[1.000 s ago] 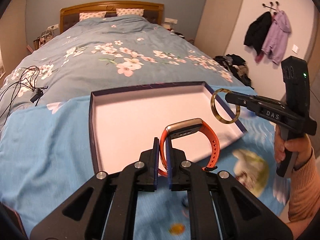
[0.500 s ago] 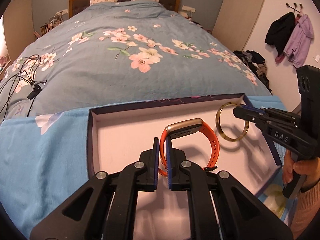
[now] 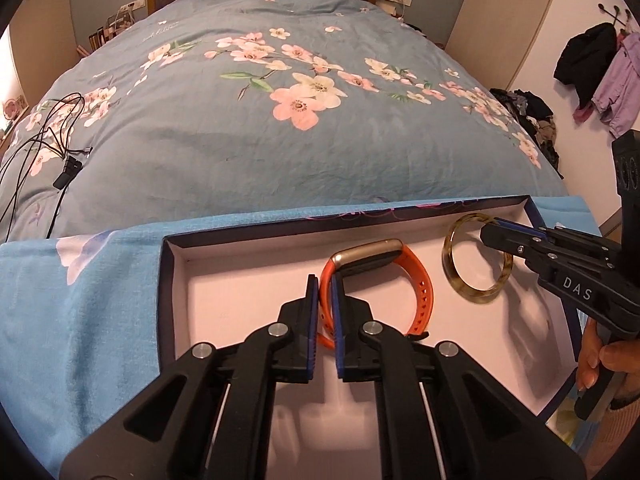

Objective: Organize jewelry
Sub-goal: 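Carry the watch band with the left tool while the right tool carries the bangle into the tray, then open both tools to release the band and bangle, then withdraw, then grasp the clear bead bracelet with the right tool while the left tool grasps the pink heart hair tie, then carry the hair tie with the left tool while the right tool carries the bead bracelet into the tray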

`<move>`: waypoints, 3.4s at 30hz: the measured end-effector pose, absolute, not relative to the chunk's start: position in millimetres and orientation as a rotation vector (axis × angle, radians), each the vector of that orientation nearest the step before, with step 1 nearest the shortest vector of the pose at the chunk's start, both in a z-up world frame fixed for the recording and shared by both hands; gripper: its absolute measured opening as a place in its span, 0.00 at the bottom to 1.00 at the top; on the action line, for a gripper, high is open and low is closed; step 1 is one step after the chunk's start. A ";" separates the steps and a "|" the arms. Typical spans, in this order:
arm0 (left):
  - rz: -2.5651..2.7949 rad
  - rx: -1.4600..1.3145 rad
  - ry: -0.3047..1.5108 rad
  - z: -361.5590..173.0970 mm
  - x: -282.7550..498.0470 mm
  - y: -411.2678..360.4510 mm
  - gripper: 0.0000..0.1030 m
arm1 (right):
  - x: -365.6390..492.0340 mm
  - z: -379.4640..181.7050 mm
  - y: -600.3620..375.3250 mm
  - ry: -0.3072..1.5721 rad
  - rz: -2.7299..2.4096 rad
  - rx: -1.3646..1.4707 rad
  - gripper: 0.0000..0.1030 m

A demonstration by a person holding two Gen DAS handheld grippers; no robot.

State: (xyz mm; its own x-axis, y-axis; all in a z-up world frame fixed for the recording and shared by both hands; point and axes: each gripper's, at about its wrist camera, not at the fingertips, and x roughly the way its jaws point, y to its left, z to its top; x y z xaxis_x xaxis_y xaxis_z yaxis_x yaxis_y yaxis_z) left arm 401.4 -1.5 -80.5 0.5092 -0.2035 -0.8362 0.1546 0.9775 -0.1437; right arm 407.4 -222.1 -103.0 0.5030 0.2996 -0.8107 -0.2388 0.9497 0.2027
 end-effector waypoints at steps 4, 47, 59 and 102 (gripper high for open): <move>-0.205 -0.066 1.020 -81.5 404.3 -1.5 0.10 | 408.9 -101.2 -222.2 0.983 0.316 0.082 0.12; -0.526 0.232 0.760 -69.6 121.7 -21.8 0.57 | 137.6 -112.0 -252.7 0.845 0.573 -0.163 0.15; -0.534 0.209 0.824 -83.1 130.9 -29.2 0.53 | 125.2 -76.9 -265.6 0.736 0.643 -0.024 0.07; -0.481 0.123 0.757 -49.1 153.6 -14.5 0.26 | 169.7 -25.0 -256.9 0.583 0.640 0.052 0.07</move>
